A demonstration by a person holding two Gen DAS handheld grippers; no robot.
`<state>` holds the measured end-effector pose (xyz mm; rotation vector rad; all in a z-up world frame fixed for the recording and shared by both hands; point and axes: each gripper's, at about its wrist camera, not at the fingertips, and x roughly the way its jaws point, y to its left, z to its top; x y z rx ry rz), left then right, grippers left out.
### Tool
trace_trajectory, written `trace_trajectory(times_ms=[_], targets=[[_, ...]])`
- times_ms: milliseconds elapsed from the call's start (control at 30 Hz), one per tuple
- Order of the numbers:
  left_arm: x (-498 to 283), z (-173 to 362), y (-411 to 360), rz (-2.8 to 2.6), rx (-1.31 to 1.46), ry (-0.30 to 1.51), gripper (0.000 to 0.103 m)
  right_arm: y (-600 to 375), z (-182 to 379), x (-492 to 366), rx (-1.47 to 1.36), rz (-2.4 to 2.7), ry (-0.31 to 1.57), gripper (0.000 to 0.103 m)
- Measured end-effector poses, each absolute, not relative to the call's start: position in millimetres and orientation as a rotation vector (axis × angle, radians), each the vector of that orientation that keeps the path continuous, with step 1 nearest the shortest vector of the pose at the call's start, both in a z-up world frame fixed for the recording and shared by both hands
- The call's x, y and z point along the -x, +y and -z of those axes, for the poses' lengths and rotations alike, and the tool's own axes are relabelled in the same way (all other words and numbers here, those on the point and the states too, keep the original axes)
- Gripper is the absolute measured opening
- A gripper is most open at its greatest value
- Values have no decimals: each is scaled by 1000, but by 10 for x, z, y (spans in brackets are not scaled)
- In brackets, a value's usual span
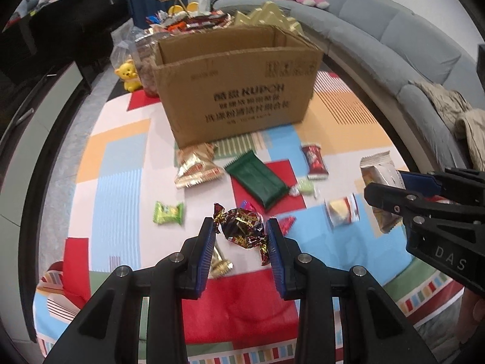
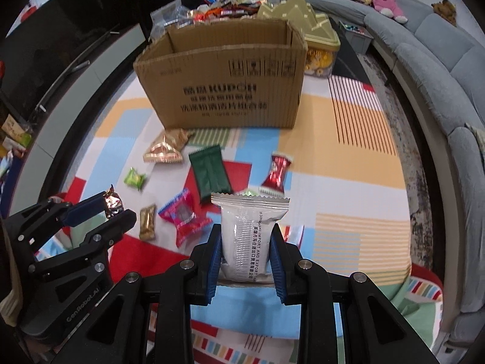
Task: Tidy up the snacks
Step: 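Carry the gold candy and white packet with both tools over the cardboard box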
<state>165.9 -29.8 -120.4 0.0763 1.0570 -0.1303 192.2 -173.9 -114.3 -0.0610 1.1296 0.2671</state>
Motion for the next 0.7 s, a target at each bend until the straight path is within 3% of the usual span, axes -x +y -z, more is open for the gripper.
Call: trace_trajectory(times_ms=[700], targets=[[-2214,611,-157,43,-7,948,34,-1666,566,-2374,65,-252,981,31]])
